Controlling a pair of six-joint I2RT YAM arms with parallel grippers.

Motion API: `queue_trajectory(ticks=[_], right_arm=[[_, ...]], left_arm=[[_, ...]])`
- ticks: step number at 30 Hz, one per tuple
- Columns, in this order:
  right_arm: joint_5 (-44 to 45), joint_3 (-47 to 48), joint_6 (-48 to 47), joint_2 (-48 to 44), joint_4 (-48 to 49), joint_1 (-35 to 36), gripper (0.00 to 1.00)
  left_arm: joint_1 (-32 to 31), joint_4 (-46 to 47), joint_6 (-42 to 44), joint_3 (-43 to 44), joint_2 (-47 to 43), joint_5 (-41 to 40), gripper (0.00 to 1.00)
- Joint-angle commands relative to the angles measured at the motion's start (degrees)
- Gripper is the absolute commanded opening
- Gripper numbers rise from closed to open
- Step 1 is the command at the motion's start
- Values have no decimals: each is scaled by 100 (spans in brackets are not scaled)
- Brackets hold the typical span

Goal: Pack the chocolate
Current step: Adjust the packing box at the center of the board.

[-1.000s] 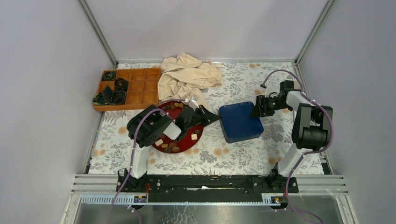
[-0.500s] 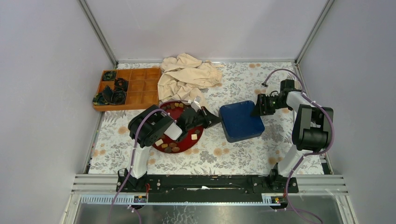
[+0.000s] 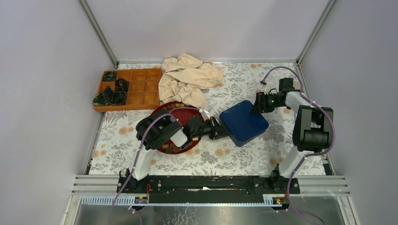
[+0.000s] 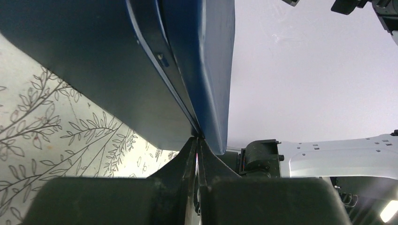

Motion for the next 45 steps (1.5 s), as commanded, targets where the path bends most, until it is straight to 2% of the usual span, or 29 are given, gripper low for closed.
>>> queue_trajectory(ticks=[1, 21, 27, 33, 40, 45], right_arm=[[308, -268, -167, 259, -474, 301, 55], [341, -303, -227, 327, -552, 414, 56], [342, -304, -246, 346, -570, 457, 56], [338, -273, -292, 303, -588, 459, 57], [261, -192, -398, 67, -605, 370, 61], [9, -194, -607, -171, -660, 277, 64]], left_arm=[[-95, 729, -152, 177, 38, -255, 9], [-655, 1104, -857, 360, 566, -1134, 13], [-770, 1050, -878, 512, 653, -1392, 14], [-811, 1440, -800, 434, 671, -1558, 15], [-791, 1018, -10, -541, -430, -1932, 20], [-739, -199, 912, -1187, -1715, -2386, 32]])
